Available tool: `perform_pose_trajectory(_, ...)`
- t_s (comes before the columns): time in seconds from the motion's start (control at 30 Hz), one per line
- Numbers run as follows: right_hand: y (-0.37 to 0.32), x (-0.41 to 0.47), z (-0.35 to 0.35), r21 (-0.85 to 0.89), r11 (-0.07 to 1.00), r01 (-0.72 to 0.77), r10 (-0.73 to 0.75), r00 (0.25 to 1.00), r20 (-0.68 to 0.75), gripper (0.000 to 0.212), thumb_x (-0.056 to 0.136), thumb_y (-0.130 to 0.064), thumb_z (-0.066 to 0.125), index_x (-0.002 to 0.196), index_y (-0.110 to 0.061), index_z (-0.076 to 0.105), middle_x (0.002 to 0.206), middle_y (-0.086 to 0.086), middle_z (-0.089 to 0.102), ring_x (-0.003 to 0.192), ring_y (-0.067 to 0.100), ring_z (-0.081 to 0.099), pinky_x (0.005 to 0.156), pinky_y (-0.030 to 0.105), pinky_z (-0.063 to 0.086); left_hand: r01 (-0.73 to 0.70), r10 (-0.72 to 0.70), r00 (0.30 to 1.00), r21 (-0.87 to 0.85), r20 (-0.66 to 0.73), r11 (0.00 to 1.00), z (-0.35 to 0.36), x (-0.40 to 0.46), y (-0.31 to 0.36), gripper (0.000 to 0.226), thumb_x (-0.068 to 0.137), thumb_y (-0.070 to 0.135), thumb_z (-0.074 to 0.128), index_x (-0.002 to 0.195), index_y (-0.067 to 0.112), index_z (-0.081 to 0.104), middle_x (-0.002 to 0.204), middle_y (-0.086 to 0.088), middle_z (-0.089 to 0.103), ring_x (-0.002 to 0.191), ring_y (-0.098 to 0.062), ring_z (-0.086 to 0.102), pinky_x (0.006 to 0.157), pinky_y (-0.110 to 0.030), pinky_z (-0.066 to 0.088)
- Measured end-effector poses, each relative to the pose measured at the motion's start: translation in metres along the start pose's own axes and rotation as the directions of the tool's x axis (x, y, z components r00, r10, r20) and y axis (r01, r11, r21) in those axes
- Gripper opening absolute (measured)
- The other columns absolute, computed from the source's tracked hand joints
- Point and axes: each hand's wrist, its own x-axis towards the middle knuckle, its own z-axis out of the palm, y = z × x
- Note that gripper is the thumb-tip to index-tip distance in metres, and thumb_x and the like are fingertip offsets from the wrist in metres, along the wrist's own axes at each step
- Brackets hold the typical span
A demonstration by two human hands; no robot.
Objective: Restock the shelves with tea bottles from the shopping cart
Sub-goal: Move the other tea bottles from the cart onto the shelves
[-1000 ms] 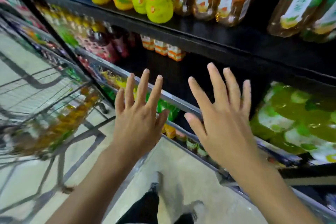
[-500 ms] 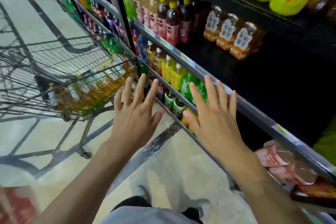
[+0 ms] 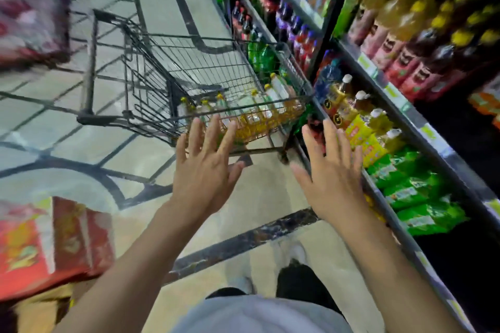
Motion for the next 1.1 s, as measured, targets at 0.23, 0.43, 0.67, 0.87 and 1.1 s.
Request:
perform_pose_trajectory(0.23, -0.034, 0.099, 0.019, 0.036, 0.983, 0.181, -0.183, 0.979, 0.088, 0.072, 0.102, -0.056, 0.031, 0.162, -0.035, -0.004, 0.169, 0.003, -0.016, 0.156, 0.028, -0.012, 0.124, 0.058, -0.005, 0.211, -0.210, 0.977, -0.006, 0.043, 0.978, 0.019, 0.043, -0.045, 0.072, 0.102, 0.062, 0.029, 0.161, 0.037, -0.003, 0.172, -0.003, -0.003, 0.157, -0.034, -0.010, 0.123, -0.054, 0.005)
perform_pose_trajectory(0.43, -0.046, 0.194, 0.033, 0.112, 0.949, 0.296, -0.312, 0.936, 0.162, 0.071, 0.103, -0.054, 0.032, 0.161, -0.036, -0.006, 0.169, 0.003, -0.020, 0.155, 0.026, -0.017, 0.124, 0.058, -0.006, 0.380, -0.377, 0.922, -0.020, 0.091, 0.925, 0.023, 0.101, -0.058, 0.073, 0.102, 0.062, 0.026, 0.161, 0.036, -0.008, 0.172, -0.002, -0.009, 0.156, -0.032, -0.015, 0.124, -0.052, -0.002)
perform_pose_trajectory(0.67, -0.053, 0.283, 0.047, 0.120, 0.889, 0.442, -0.458, 0.852, 0.256, 0.071, 0.103, -0.056, 0.031, 0.161, -0.036, -0.005, 0.168, 0.002, -0.022, 0.155, 0.031, -0.017, 0.124, 0.055, -0.010, 0.480, -0.475, 0.869, -0.006, 0.139, 0.877, 0.027, 0.167, -0.061, 0.074, 0.102, 0.061, 0.027, 0.162, 0.034, -0.005, 0.172, -0.003, -0.003, 0.157, -0.034, -0.009, 0.124, -0.053, 0.005)
perform_pose_trajectory(0.87, -0.067, 0.337, 0.066, 0.103, 0.884, 0.456, -0.462, 0.817, 0.344, 0.071, 0.104, -0.055, 0.034, 0.160, -0.038, -0.007, 0.167, 0.002, -0.025, 0.155, 0.031, -0.019, 0.124, 0.056, -0.008, 0.498, -0.487, 0.852, -0.008, 0.190, 0.867, 0.045, 0.215, -0.078, 0.075, 0.101, 0.063, 0.027, 0.162, 0.036, -0.007, 0.172, 0.000, -0.005, 0.157, -0.032, -0.010, 0.124, -0.052, 0.005)
perform_pose_trajectory(1.1, -0.093, 0.397, 0.103, 0.061, 0.911, 0.407, -0.395, 0.821, 0.412, 0.085, 0.102, -0.056, 0.039, 0.158, -0.034, -0.021, 0.168, 0.004, -0.023, 0.156, 0.032, -0.014, 0.125, 0.056, -0.005, 0.477, -0.444, 0.859, -0.084, 0.256, 0.875, 0.080, 0.285, -0.135, 0.077, 0.104, 0.057, 0.031, 0.158, 0.036, -0.018, 0.171, 0.000, -0.012, 0.157, -0.030, -0.013, 0.124, -0.051, 0.004)
